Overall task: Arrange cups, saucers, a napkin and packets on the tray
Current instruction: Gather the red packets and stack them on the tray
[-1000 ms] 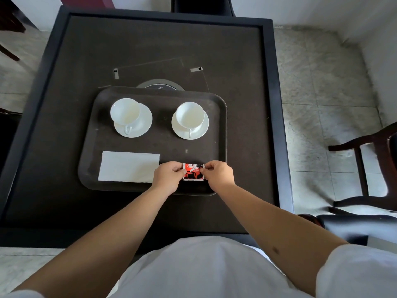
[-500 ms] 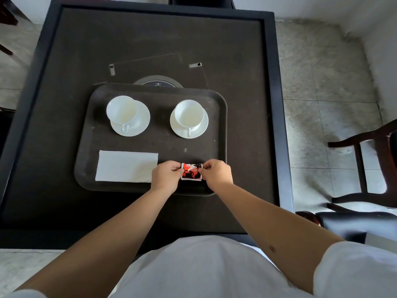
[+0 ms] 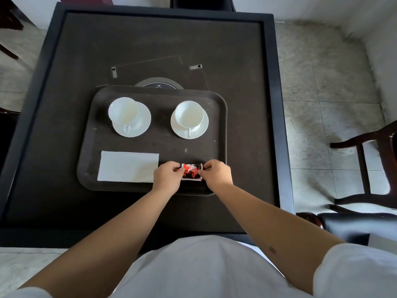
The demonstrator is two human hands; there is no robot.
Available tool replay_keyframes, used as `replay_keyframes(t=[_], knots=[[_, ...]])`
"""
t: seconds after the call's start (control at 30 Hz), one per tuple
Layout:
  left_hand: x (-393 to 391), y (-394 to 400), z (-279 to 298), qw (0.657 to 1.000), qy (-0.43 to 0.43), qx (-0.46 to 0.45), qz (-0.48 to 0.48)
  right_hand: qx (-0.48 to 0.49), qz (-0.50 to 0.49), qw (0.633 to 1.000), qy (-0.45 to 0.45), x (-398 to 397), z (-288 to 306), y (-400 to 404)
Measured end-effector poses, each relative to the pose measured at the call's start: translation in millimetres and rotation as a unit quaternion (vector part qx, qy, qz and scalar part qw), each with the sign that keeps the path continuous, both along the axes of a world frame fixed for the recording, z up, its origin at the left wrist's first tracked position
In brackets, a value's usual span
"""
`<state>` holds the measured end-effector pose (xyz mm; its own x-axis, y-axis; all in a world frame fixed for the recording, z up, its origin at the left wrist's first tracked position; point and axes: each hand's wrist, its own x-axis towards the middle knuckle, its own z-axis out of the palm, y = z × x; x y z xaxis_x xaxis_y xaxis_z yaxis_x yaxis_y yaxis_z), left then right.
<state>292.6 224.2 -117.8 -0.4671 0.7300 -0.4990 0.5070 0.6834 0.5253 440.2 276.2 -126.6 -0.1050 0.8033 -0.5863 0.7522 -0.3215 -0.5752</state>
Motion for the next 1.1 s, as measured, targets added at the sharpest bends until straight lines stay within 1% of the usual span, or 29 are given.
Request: replay_keyframes(t=[0.1,0.17,0.23,0.3,0.37,0.47,0.6,0.73,0.93,1.1], knots=[[-1.7,-4.4,3.6,1.0,0.003,-0.006,0.007,0.002,0.003,1.0,0.007,4.2,3.9,-3.6],[-4.2,-9.9,5.9,1.0,0.002,-0.003,-0.006,0.012,0.021,1.0,0.007,7.4,7.8,-7.2],[-7.3,-16.3,9.3,0.999,0.015,0.0,-0.041,0.036,0.053,0.998,0.004,10.1,11.7,-12.0],[-11.1,-23.7,13.8,0.995,0.049,0.004,-0.088,0.063,0.089,0.994,-0.005,12.1,16.6,-17.3],[-14.9,-31.5,18.7,0.986,0.085,0.007,-0.143,0.092,0.122,0.988,-0.016,14.5,21.0,-22.9],[-20.3,-40.2,25.6,0.964,0.15,0.001,-0.22,0.144,0.166,0.975,-0.035,16.6,27.2,-29.7],[-25.3,-41.8,35.6,0.934,0.215,0.002,-0.286,0.193,0.23,0.95,-0.085,15.5,36.2,-33.1],[-33.8,-41.8,45.7,0.925,0.233,0.02,-0.301,0.21,0.253,0.937,-0.119,10.0,45.3,-33.1],[-57.3,-34.6,68.2,0.916,0.234,0.046,-0.323,0.194,0.229,0.944,-0.139,-7.3,62.4,-35.5],[-77.4,-11.2,82.1,0.911,0.233,0.062,-0.335,0.219,0.237,0.934,-0.152,-19.9,80.0,-23.9]])
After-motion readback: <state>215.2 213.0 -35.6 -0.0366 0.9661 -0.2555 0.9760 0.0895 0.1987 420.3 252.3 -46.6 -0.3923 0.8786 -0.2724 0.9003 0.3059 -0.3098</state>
